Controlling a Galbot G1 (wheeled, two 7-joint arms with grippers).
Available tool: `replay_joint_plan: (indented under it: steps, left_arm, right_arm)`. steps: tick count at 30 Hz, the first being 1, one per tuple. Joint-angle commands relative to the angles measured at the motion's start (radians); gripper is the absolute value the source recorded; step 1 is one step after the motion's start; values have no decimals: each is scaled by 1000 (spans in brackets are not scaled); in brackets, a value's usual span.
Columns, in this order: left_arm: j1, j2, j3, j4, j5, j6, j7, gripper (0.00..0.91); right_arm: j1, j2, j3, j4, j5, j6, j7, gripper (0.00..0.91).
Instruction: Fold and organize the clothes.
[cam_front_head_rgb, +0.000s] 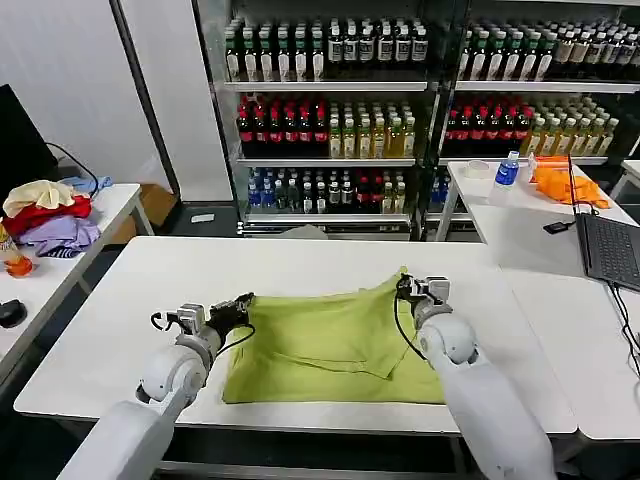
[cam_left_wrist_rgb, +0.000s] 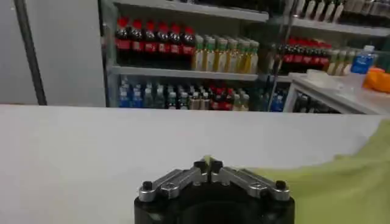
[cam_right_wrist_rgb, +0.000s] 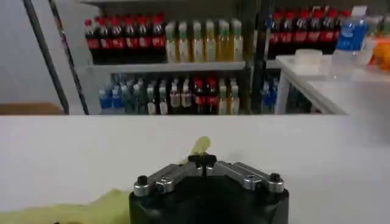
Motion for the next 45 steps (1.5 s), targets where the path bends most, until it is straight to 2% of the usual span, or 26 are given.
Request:
replay_joint_plan:
  steps: [1, 7, 15, 22, 35, 36, 37, 38, 42, 44, 45]
  left_arm:
    - [107, 10, -16, -143, 13, 2, -7, 20]
    - [149, 23, -18, -187, 34, -1, -8, 20]
    - [186, 40, -37, -179, 42, -13, -9, 20]
    - [253, 49, -29, -186, 93, -34, -3, 20]
    - [270, 45, -26, -161, 169, -64, -3, 30]
    - [274, 44, -24, -162, 180, -66, -3, 584]
    - [277, 42, -23, -163, 187, -66, -4, 846]
    - [280, 41, -23, -164, 194, -66, -4, 907]
    - [307, 33, -34, -193, 209, -69, -11, 907]
    - [330, 29, -46, -215, 219, -70, -18, 907]
    - [337, 26, -52, -226, 222, -70, -23, 907]
  right_arm:
    - [-250, -51, 88, 313, -64, 10, -17, 0]
    - [-406, -58, 168, 433, -95, 12, -29, 0]
    - [-557, -74, 261, 483, -96, 29, -50, 0]
    - [-617, -59, 265, 471, -106, 33, -58, 0]
    - [-658, -17, 219, 429, -172, 31, -54, 0]
    - [-656, -15, 217, 429, -174, 28, -52, 534]
    - [-655, -15, 216, 430, -177, 22, -50, 907]
    - [-654, -15, 215, 431, -181, 15, -49, 907]
    - [-665, -15, 219, 460, -198, 6, -50, 907]
    - [-675, -16, 222, 467, -221, 24, -52, 907]
    - [-687, -18, 225, 466, -280, 74, -59, 907]
